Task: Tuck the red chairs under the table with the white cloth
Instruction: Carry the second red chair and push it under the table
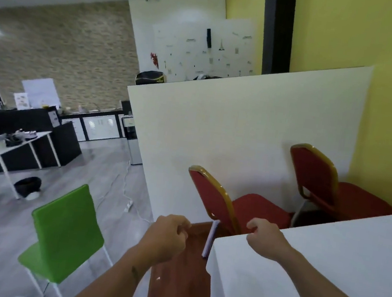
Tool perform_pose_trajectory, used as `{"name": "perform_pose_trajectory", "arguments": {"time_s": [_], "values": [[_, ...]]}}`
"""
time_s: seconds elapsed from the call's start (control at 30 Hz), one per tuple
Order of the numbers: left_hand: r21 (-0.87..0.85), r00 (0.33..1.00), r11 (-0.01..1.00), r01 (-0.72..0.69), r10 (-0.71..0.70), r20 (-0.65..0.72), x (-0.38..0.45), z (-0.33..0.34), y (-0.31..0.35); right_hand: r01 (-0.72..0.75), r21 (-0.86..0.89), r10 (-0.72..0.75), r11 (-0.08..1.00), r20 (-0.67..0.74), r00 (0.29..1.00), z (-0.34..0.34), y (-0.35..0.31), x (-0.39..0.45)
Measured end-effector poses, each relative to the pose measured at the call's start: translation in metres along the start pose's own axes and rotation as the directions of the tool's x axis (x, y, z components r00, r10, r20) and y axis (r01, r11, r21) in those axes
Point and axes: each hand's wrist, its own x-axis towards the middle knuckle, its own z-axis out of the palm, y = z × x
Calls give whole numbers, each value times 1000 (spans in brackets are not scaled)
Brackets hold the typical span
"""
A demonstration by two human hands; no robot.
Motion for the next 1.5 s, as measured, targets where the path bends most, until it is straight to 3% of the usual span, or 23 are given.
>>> {"name": "perform_pose_trajectory", "arguments": {"time_s": [0.33, 0.63, 0.83, 1.0, 1.17, 1.33, 1.4, 1.5], "values": [[18, 997, 1000, -16, 15, 70, 184, -3, -70, -37, -81, 39, 996, 20, 999, 7, -66, 171], [206, 943, 926, -317, 285, 171, 346, 3, -137, -153, -216, 177, 964, 94, 980, 62, -106, 290], [251, 842, 817, -520, 440, 312, 455, 14, -169, -340, -281, 358, 898, 14, 934, 87, -121, 356], [255, 768, 750, -610, 480, 424, 518, 46, -168, -427, -301, 444, 853, -13, 896, 103, -116, 392], [342, 704, 654, -675, 432, 564, 566, 85, -167, -455, -240, 465, 858, -18, 885, 113, -92, 423], [280, 626, 603, -747, 497, 601, 607, 108, -166, -421, -262, 423, 868, -52, 905, 128, -77, 427], [238, 562, 563, -792, 517, 645, 620, 116, -161, -407, -315, 409, 857, -63, 910, 126, -76, 426], [164, 415, 449, -879, 548, 726, 641, 130, -154, -425, -342, 427, 838, -72, 901, 124, -79, 428]]}}
